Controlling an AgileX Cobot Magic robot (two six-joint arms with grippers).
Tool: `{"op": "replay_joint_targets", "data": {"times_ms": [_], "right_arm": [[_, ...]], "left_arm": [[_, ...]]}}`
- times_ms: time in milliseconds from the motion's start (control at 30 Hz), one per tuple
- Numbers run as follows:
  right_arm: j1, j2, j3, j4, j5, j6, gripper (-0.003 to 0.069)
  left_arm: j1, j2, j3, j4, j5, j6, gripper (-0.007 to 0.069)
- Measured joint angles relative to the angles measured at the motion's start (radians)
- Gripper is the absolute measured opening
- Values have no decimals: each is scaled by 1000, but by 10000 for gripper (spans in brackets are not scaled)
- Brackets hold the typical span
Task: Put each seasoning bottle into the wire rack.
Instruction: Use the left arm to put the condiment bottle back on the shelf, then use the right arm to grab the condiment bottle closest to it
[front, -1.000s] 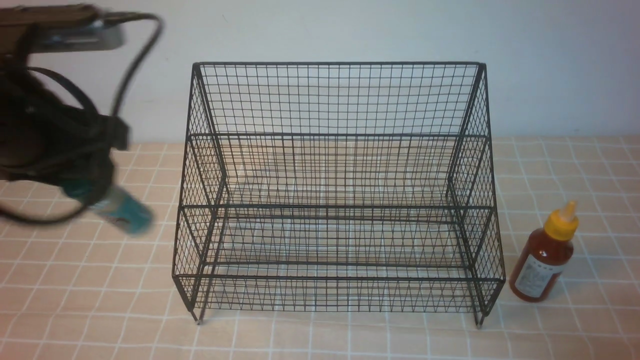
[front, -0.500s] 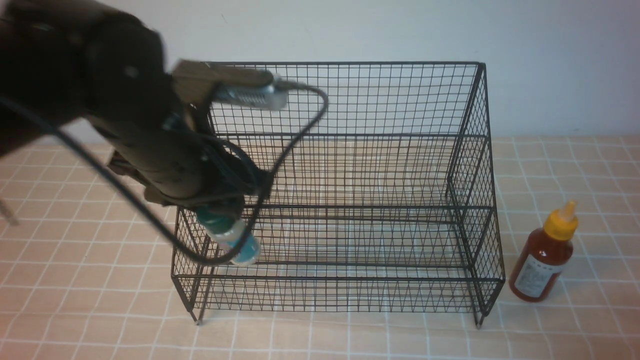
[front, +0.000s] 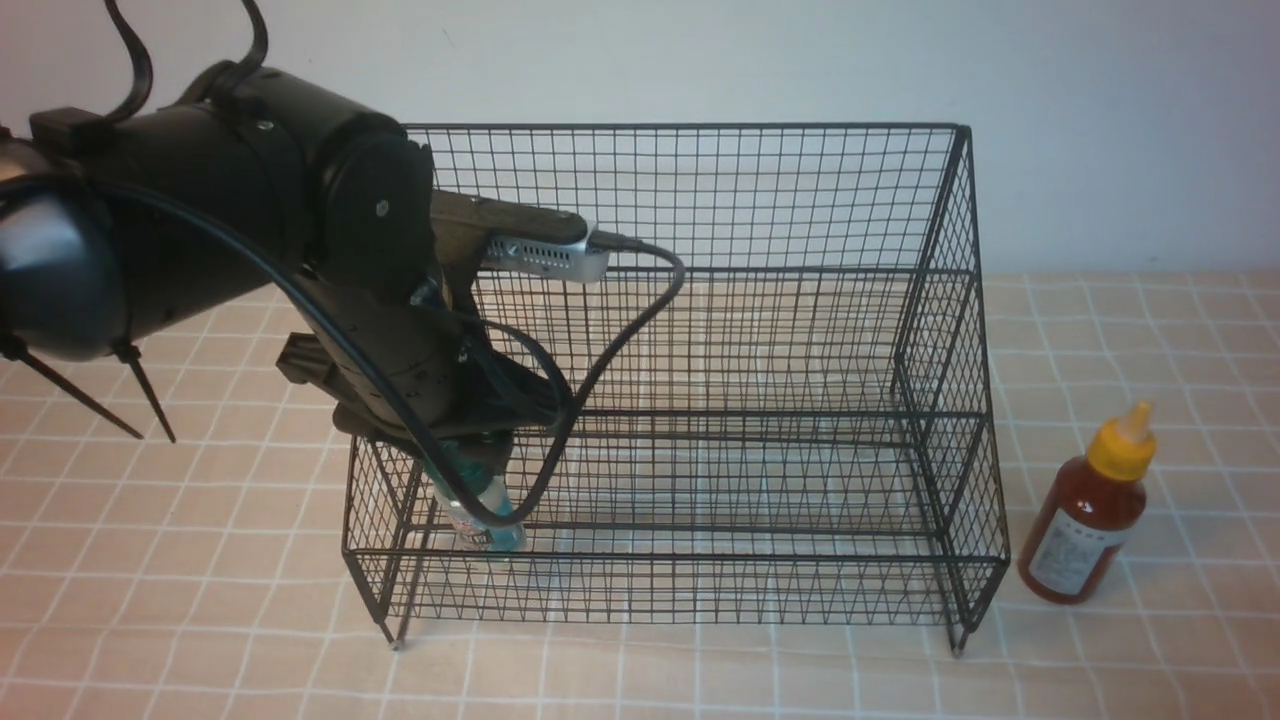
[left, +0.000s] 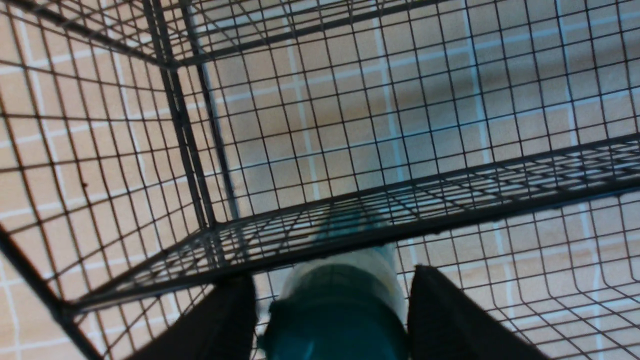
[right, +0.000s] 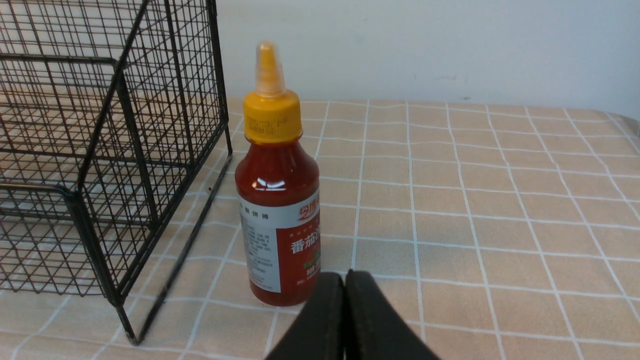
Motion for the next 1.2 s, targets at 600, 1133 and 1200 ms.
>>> {"op": "replay_joint_targets", "data": {"times_ms": [600, 1133, 1200], "right_arm": [[0, 0, 11, 284, -359, 141, -14], [0, 2, -57, 399, -482, 316, -14], [0, 41, -197, 329, -275, 327, -14]], "left_arm": [[-2, -335, -114, 39, 40, 41, 33], [-2, -1435, 789, 107, -379, -28, -7], [-2, -1559, 883, 108, -420, -71, -7]]}}
